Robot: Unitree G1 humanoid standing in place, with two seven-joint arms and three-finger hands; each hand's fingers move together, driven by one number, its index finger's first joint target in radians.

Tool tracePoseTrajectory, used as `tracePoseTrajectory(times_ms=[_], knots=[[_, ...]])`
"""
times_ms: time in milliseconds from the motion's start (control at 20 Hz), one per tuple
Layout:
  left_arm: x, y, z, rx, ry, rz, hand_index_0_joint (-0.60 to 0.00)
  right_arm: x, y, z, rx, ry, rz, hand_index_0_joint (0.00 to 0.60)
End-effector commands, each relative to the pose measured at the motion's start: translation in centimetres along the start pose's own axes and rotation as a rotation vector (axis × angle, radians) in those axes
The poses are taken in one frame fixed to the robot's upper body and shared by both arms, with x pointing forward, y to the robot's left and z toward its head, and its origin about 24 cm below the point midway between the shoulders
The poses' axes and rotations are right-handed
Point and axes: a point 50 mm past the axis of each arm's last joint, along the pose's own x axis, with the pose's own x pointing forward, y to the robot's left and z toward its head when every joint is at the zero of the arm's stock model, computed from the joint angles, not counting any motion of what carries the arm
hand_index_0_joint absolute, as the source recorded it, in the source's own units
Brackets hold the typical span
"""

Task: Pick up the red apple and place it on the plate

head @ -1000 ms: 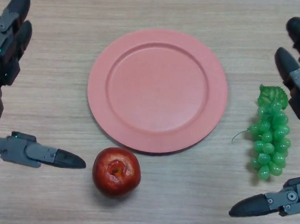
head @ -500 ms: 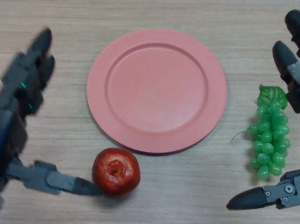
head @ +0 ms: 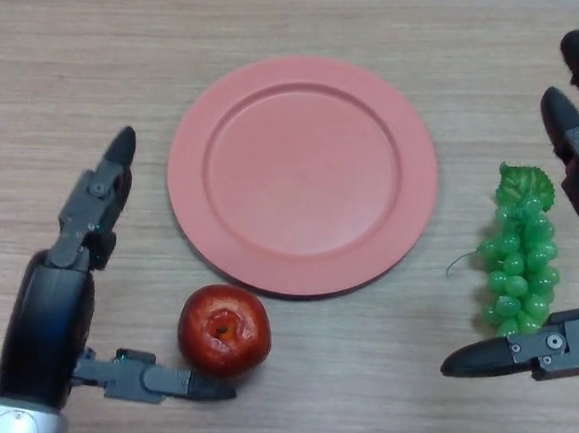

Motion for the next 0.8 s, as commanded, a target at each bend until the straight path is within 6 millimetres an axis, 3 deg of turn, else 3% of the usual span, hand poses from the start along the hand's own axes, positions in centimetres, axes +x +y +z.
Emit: tracePoseTrajectory(times_ms=[50,350,500,550,700,750,800], knots=[[-0.3,0.2,1.1,0.047,-0.154,0.027,0.0,-0.1,-0.8,2.4,-0.063,-0.188,-0.027,0.0],[-1.2,-1.9,-2.6,0.005,-0.029,-0.005,0.0,0.6,0.1,2.9,-0.06,-0.211,0.008,0.0],[-0.7,-2.4,-3.5,-0.008,-0.014,-0.004,0.0,0.6,0.1,3.1,-0.073,-0.223,0.009,0.0],[-0.7,-2.4,-3.6,-0.008,-0.013,-0.006,-0.099,0.6,0.1,3.1,-0.072,-0.222,0.009,0.0],[-0.5,-2.9,-4.5,0.008,0.019,-0.031,-0.499,0.8,-0.1,3.1,-0.063,-0.217,-0.002,0.0],[-0.5,-3.3,-5.0,0.033,0.062,-0.075,-0.597,0.8,-0.2,3.3,-0.065,-0.219,0.003,0.0],[-0.4,-3.6,-5.2,0.043,0.081,-0.094,-0.6,0.8,-0.3,3.2,-0.063,-0.218,0.004,0.0]])
